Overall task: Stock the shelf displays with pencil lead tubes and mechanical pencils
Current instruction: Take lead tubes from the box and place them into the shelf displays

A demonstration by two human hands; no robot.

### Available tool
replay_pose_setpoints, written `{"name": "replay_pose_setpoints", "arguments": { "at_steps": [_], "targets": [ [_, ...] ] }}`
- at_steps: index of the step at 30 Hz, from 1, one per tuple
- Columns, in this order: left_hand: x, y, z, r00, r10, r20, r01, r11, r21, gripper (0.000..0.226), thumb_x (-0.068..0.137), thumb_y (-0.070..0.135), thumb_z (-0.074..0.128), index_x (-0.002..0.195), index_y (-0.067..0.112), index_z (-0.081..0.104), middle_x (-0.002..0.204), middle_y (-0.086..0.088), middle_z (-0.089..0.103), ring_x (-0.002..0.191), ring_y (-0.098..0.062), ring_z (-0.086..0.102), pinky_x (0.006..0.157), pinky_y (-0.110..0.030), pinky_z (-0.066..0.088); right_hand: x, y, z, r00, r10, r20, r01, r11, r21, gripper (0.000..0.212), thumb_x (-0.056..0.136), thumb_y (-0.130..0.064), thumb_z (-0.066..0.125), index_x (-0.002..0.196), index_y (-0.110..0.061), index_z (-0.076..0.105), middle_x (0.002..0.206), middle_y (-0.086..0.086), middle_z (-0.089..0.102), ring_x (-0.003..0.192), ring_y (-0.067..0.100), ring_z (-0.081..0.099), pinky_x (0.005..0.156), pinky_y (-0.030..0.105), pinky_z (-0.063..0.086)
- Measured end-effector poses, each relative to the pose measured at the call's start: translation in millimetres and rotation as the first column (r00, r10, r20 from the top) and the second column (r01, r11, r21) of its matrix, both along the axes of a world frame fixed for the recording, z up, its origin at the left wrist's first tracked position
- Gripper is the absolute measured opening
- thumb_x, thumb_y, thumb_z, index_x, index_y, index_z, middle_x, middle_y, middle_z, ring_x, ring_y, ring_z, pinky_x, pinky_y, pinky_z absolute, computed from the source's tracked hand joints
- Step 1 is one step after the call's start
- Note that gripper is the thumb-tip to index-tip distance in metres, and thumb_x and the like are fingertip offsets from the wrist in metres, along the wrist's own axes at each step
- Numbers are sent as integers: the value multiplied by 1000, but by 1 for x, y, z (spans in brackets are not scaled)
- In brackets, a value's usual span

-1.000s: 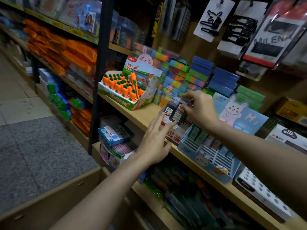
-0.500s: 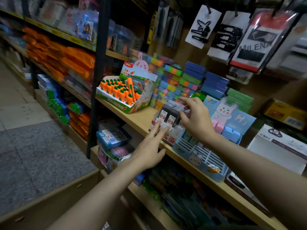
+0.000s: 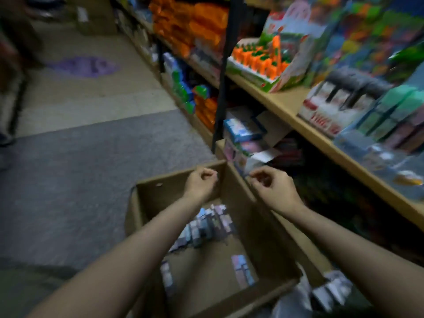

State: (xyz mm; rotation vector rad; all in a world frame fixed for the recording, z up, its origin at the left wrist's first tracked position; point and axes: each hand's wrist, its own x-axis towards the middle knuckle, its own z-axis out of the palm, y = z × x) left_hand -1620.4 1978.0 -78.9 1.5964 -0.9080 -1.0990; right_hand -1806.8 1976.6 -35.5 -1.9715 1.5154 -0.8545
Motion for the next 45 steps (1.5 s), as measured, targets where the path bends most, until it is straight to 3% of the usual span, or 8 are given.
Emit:
{"name": "replay_pose_setpoints", "arguments": {
  "at_steps": [3, 6, 16, 20, 28, 33, 41, 45],
  "targets": [
    [12, 37, -52, 972, 233, -6, -230, 963, 141, 15, 94, 3, 55, 84, 5, 66, 84, -14, 64, 89, -25, 57, 72, -29, 44, 23, 3, -59, 1000, -1, 28, -4, 981, 194, 18, 84, 0, 63, 89, -16, 71, 81, 9, 72, 73, 22, 65, 69, 23, 48],
    [6, 67, -101, 945, 318, 71, -322, 878, 355, 25, 98, 13, 46, 102, -1, 67, 116, -24, 65, 107, -35, 60, 90, -37, 49, 37, 11, -111, 1000, -5, 14, -1, 932, 363, 20, 86, -1, 60, 90, -17, 71, 84, 6, 70, 78, 18, 63, 74, 29, 49],
    [5, 62, -171, 809, -201, 552, -150, 838, 524, 57, 96, 19, 50, 148, 19, 29, 162, -5, 7, 147, -28, 11, 117, -39, 23, 47, 8, -205, 981, 92, -173, 31, 800, 599, 35, 89, -10, 64, 124, -15, 63, 103, -2, 65, 90, 9, 60, 81, 18, 45],
    [3, 54, -187, 739, -248, 626, -169, 832, 529, 56, 96, 22, 54, 147, 27, 32, 163, 1, 1, 145, -27, 9, 113, -40, 27, 63, 1, -229, 974, 38, -224, 93, 831, 549, 29, 90, -12, 60, 119, -15, 66, 107, 6, 69, 96, 18, 64, 86, 24, 48],
    [0, 44, -200, 703, -126, 700, -259, 871, 417, 42, 88, 12, 58, 126, 29, 58, 150, 7, 34, 129, -24, 29, 101, -35, 29, 96, -17, -253, 971, -50, -235, 166, 847, 505, 33, 89, -19, 67, 121, -15, 63, 111, 4, 64, 98, 22, 63, 88, 37, 52],
    [15, 34, -203, 705, -55, 707, -317, 867, 384, 36, 86, 3, 56, 111, 27, 63, 129, -1, 51, 121, -25, 36, 98, -35, 31, 100, -26, -261, 974, -78, -211, 178, 841, 510, 37, 82, -17, 76, 117, -13, 64, 102, 4, 69, 91, 20, 65, 73, 24, 45],
    [27, 15, -207, 649, -267, 712, -244, 814, 527, 61, 83, 28, 73, 133, 13, 42, 129, -9, 56, 123, -28, 42, 96, -37, 38, 96, -26, -264, 976, -62, -208, 162, 845, 509, 36, 83, -12, 74, 117, -14, 63, 105, 8, 67, 95, 24, 62, 73, 25, 42],
    [22, 8, -207, 569, -366, 736, -155, 832, 533, 39, 91, 29, 63, 125, 12, 54, 134, -11, 53, 127, -29, 41, 100, -38, 38, 76, -20, -251, 995, -70, -72, 98, 829, 550, 56, 81, -3, 72, 132, -14, 51, 94, 1, 66, 77, 11, 57, 72, 21, 42]
  ]
}}
